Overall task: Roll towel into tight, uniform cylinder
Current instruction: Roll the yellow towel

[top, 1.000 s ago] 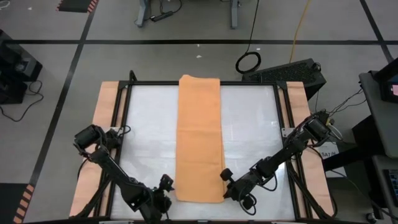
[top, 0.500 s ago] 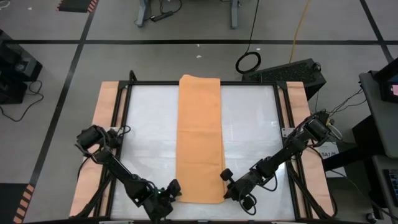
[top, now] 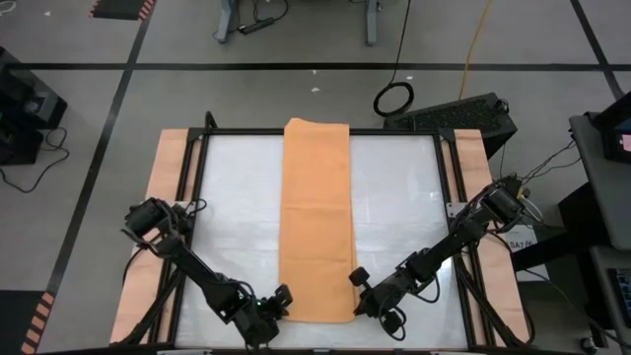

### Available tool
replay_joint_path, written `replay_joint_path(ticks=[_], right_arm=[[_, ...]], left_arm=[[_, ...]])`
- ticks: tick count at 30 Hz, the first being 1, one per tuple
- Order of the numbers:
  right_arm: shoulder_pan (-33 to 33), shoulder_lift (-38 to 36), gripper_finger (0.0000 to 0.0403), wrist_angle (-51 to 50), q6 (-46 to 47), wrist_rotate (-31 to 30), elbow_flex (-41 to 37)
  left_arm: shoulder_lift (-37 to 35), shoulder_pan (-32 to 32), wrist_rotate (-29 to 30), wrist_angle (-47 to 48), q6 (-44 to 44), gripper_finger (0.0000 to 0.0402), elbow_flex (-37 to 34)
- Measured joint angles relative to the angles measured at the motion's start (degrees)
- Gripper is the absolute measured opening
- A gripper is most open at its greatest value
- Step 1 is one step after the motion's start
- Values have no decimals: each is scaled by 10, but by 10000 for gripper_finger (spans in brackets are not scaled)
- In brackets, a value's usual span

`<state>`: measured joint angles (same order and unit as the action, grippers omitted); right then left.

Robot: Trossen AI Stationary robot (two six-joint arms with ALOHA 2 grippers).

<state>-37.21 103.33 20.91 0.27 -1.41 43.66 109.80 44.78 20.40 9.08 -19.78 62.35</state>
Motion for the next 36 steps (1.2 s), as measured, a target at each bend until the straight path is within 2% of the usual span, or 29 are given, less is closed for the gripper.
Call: replay_joint_path(ticks=[3, 9, 14, 19, 23, 27, 36], right_arm=[[0, 0, 0, 0, 6, 0, 0], [-11, 0, 11, -4, -20, 0, 0], [-21, 0, 75, -9, -74, -1, 0], [-21, 0, 150, -10, -120, -35, 0], [-18, 0, 185, -11, -173, -30, 0], [-17, 0, 190, -23, -198, -30, 0], [-8, -1, 165, -37, -265, -24, 1]], left_arm=[[0, -4, -6, -1, 41, 11, 0], [0, -5, -6, -15, 130, 11, 0], [0, -5, -2, -12, 192, 6, 0], [0, -6, 15, -11, 208, 6, 0], [0, -6, 15, -10, 208, 6, 0], [0, -6, 15, -10, 205, 6, 0], [0, -6, 15, -9, 204, 7, 0]])
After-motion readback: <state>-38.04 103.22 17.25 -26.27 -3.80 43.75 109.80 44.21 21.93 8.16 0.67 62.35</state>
